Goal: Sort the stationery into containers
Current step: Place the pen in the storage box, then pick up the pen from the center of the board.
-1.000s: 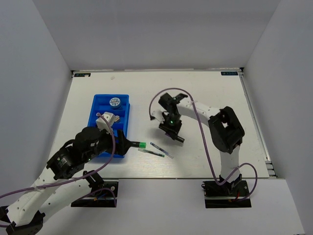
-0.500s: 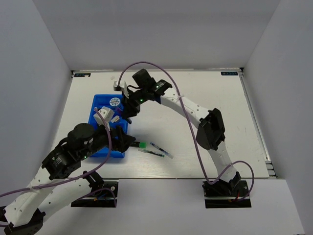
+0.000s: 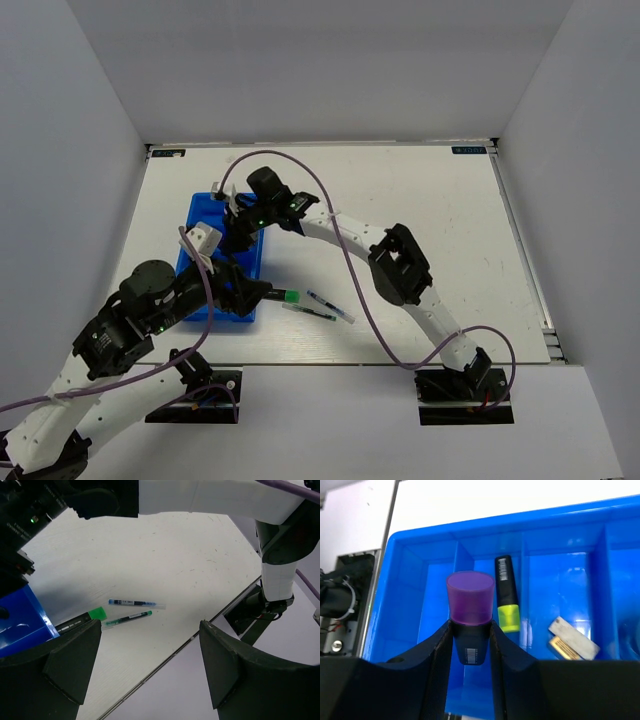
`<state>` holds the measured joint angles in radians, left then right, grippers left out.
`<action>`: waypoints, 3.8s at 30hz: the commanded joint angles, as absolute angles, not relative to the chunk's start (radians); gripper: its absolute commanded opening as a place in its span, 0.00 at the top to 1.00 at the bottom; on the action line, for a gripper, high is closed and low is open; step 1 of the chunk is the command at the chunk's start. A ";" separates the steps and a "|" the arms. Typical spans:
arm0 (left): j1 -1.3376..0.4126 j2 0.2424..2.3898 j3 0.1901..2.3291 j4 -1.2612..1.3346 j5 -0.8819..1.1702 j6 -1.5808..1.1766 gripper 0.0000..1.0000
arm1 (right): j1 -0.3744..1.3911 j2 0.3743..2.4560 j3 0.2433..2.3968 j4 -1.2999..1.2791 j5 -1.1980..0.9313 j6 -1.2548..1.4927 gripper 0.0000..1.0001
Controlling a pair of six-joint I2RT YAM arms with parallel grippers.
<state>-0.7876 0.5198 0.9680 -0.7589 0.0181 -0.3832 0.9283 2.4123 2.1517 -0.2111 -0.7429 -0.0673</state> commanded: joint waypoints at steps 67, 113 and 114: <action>-0.721 1.563 1.017 -0.761 0.164 0.684 0.55 | 0.284 1.189 0.913 -0.672 -0.656 -0.250 1.00; -0.746 1.479 1.111 -0.572 0.060 0.588 1.00 | 0.121 1.177 0.907 -0.726 -0.831 -0.299 0.97; -0.727 1.464 1.109 -0.575 0.036 0.600 1.00 | 0.121 1.178 0.910 -0.726 -0.834 -0.302 0.97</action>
<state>-0.7517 1.6009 1.0645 -0.6102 0.0570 0.6041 0.1299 1.2037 0.9180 -0.7074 -0.7963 -0.2798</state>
